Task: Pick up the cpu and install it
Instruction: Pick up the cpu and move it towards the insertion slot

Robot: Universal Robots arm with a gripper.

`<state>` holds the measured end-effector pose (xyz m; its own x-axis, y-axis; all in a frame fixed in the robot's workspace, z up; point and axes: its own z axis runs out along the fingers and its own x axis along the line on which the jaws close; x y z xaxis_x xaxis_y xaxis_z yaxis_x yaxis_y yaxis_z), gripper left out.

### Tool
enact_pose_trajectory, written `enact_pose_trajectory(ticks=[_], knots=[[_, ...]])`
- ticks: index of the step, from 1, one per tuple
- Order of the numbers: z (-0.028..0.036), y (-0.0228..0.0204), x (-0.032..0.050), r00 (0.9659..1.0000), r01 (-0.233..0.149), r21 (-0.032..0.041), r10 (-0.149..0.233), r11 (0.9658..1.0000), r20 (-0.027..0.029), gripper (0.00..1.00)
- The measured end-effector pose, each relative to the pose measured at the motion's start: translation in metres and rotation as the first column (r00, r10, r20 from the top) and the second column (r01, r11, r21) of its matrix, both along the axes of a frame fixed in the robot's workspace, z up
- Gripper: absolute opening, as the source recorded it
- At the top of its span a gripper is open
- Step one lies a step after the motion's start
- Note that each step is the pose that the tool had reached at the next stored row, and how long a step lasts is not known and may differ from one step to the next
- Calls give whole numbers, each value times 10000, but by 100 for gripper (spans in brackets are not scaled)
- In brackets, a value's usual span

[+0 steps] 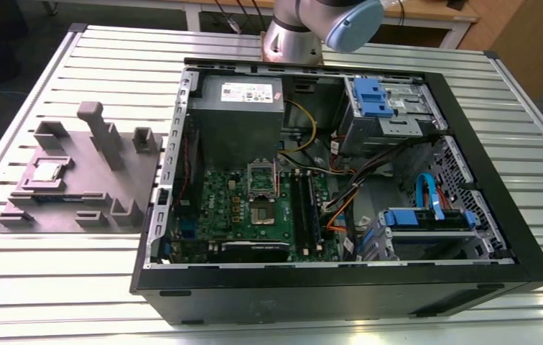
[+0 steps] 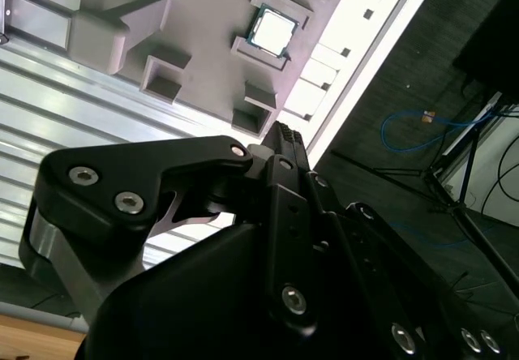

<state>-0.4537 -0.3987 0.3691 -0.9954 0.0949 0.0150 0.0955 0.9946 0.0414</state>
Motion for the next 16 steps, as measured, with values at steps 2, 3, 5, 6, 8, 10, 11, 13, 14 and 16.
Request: enact_pose_trajectory(ticks=[2, 3, 5, 6, 8, 10, 11, 13, 14, 16], knots=[[0, 0, -2, 10000, 0, 0, 0, 10000, 0, 10], [0, 0, -2, 10000, 0, 0, 0, 10000, -1, 10], [0, 0, -2, 10000, 0, 0, 0, 10000, 0, 10], [0, 0, -2, 10000, 0, 0, 0, 10000, 0, 10], [0, 0, -2, 10000, 0, 0, 0, 10000, 0, 10], [0, 0, -3, 10000, 0, 0, 0, 10000, -1, 10], [0, 0, -3, 10000, 0, 0, 0, 10000, 0, 11], [0, 0, -3, 10000, 0, 0, 0, 10000, -1, 17], [0, 0, -3, 10000, 0, 0, 0, 10000, 0, 17], [0, 0, -3, 10000, 0, 0, 0, 10000, 0, 29]])
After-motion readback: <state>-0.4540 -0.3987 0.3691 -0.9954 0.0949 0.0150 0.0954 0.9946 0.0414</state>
